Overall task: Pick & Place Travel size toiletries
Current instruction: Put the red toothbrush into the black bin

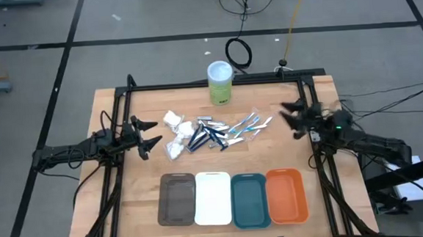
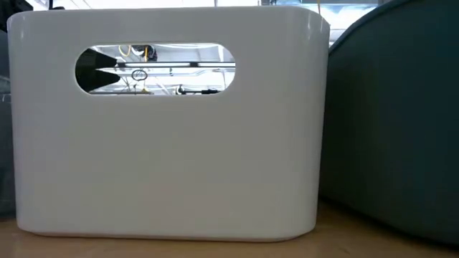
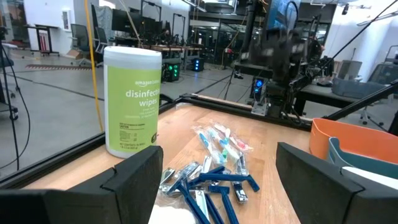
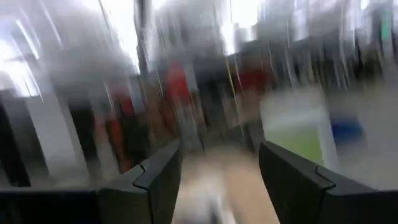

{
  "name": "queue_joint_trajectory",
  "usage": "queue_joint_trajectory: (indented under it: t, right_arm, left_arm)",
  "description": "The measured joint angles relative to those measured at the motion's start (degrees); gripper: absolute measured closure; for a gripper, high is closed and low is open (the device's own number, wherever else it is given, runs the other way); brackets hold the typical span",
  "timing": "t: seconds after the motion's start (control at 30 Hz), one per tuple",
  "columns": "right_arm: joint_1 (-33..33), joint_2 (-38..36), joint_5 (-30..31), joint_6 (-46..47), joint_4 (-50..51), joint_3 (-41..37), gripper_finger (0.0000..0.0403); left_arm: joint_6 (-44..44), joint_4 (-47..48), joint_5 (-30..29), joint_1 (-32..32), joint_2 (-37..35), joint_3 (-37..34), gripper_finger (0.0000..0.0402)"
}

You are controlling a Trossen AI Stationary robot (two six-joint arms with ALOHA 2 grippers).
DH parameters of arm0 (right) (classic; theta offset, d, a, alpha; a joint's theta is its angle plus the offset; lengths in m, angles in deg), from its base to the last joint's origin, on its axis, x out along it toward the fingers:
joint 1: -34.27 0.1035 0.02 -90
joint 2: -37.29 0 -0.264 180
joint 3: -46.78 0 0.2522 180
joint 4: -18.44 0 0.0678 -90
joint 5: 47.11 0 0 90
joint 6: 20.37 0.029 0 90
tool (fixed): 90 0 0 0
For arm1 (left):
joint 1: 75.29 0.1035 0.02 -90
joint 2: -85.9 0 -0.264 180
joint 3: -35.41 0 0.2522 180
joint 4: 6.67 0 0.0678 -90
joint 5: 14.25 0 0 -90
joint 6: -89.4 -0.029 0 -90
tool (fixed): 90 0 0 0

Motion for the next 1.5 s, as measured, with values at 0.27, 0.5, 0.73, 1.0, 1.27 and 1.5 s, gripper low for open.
queue_joint_trajectory:
  t: [0.27,0.5,0.73,1.0,1.27,1.5]
  right_arm:
    - [2.78,30.09,6.89,-12.94,32.36,17.62,0.0202]
    - [1.68,48.53,10.63,-18.85,28.03,18.70,0.0202]
    - [0.20,57.98,10.72,-24.78,26.31,18.89,0.0202]
    - [-6.17,64.63,7.39,-30.79,25.62,19.22,0.0202]
    - [-4.55,65.63,-5.65,-21.32,29.92,19.19,0.0218]
    - [-0.35,62.49,-15.72,-16.80,32.03,19.01,0.0233]
  left_arm:
    - [-0.01,0.00,0.04,-0.01,0.00,0.00,0.0096]
    - [0.00,-0.02,0.11,-0.02,0.00,0.00,0.0096]
    - [0.00,0.00,0.07,-0.02,0.00,0.00,0.0096]
    - [0.00,0.00,0.04,-0.01,0.00,0.00,0.0096]
    - [0.00,0.00,0.02,-0.01,0.00,0.00,0.0096]
    - [0.00,-0.02,-0.02,-0.02,0.00,0.00,0.0096]
